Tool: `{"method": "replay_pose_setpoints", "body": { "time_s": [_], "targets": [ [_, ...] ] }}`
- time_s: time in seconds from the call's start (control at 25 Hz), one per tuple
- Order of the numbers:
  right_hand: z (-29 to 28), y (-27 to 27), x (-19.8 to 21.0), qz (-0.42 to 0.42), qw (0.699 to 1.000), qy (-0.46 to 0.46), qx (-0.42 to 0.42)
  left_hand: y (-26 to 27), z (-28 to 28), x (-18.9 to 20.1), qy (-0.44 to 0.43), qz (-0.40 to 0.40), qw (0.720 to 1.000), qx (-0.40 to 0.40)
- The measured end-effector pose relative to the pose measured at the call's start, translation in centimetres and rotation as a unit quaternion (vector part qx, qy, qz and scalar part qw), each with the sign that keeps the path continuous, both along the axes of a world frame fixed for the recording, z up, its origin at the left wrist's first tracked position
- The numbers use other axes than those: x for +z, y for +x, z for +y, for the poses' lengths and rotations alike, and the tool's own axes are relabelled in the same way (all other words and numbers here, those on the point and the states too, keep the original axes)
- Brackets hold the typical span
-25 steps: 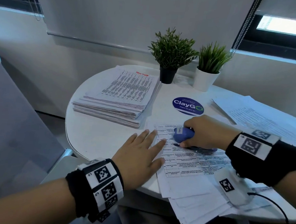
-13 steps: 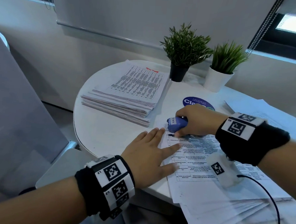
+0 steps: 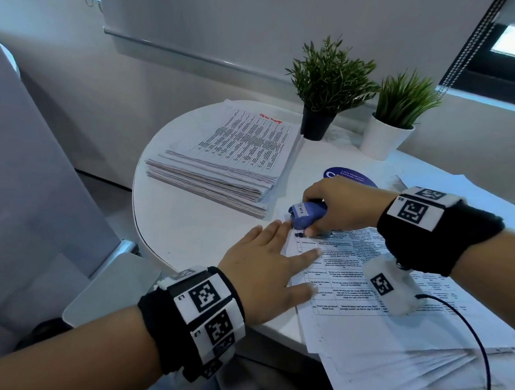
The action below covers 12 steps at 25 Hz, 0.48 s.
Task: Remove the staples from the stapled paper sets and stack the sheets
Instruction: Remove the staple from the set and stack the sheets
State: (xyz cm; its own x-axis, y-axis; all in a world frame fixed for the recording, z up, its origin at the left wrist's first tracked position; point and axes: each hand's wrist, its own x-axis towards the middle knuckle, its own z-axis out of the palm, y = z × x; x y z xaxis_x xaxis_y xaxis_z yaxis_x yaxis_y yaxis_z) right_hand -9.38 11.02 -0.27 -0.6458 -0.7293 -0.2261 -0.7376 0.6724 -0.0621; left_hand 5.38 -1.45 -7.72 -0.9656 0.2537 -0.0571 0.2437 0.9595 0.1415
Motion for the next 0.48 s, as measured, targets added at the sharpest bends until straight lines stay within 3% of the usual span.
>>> {"method": "replay_pose_setpoints", "body": {
  "time_s": [0.28, 0.48],
  "targets": [
    [-0.24, 0.02, -0.44, -0.023, 0.999, 0.032, -0.003, 0.04, 0.03, 0.18, 0.006, -0.008, 1.000, 0.004],
    [0.24, 0.93, -0.56, 0.073, 0.994, 0.046, 0.065, -0.08, 0.01, 0.18, 0.001, -0.007, 1.000, 0.003]
  ]
}}
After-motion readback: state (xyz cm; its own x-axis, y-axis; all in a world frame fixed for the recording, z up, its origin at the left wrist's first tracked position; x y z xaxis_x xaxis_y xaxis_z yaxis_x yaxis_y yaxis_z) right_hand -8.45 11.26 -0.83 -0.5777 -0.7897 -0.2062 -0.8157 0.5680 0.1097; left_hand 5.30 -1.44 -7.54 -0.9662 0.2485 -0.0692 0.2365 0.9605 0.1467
